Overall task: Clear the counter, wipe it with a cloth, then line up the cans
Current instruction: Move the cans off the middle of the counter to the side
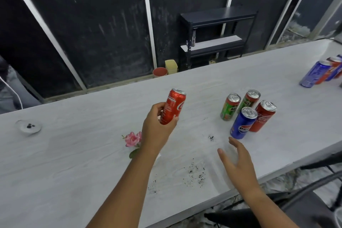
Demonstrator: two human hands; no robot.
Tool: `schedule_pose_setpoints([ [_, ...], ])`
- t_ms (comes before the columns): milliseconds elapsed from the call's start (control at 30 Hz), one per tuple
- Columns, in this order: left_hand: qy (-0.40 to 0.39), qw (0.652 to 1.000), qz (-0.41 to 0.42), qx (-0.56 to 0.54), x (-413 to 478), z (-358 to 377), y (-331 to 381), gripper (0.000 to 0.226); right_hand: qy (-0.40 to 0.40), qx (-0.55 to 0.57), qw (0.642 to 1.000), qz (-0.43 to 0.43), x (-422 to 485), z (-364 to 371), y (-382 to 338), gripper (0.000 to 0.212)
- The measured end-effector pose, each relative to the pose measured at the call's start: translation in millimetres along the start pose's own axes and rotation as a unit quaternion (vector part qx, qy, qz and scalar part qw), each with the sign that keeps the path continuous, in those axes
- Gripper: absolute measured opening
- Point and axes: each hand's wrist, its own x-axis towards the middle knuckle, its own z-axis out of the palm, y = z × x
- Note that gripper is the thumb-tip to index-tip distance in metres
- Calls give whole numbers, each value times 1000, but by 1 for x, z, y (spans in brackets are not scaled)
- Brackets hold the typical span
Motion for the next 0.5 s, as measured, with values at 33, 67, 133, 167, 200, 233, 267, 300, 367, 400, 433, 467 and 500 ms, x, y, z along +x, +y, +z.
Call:
schedule_pose_setpoints([
  [33,-19,1000,5,-8,-4,10,5,61,2,16,1000,-4,2,-3,-7,60],
  [67,-38,999,10,-19,-9,20,11,61,3,33,999,-10,5,-5,-14,59],
  [133,-71,997,19,-36,-18,43,17,61,-4,68,997,-22,10,-11,-30,57],
  [167,-85,995,21,-39,-23,54,20,62,-11,82,996,-28,12,-13,-37,55],
  [200,-101,994,22,-39,-28,65,22,63,-17,97,995,-33,15,-15,-44,53],
  [233,-116,992,21,-39,-32,75,25,64,-19,116,992,-38,17,-18,-50,51],
  [267,-131,990,20,-44,-37,85,27,65,-18,139,989,-42,19,-20,-54,51],
  [300,-146,988,18,-55,-41,95,29,65,-17,161,986,-43,22,-23,-56,51],
  [367,-175,980,7,-93,-48,111,32,62,-13,193,980,-40,25,-30,-60,52],
  [400,-185,976,1,-112,-52,118,33,61,-7,206,978,-39,26,-34,-59,50],
  [433,-192,973,-6,-125,-55,125,33,61,1,221,975,-39,26,-38,-59,49],
  [467,-198,971,-11,-131,-58,130,34,61,9,233,972,-38,27,-42,-58,48],
  [500,-204,970,-15,-133,-59,135,34,61,19,239,970,-39,28,-46,-56,46],
])
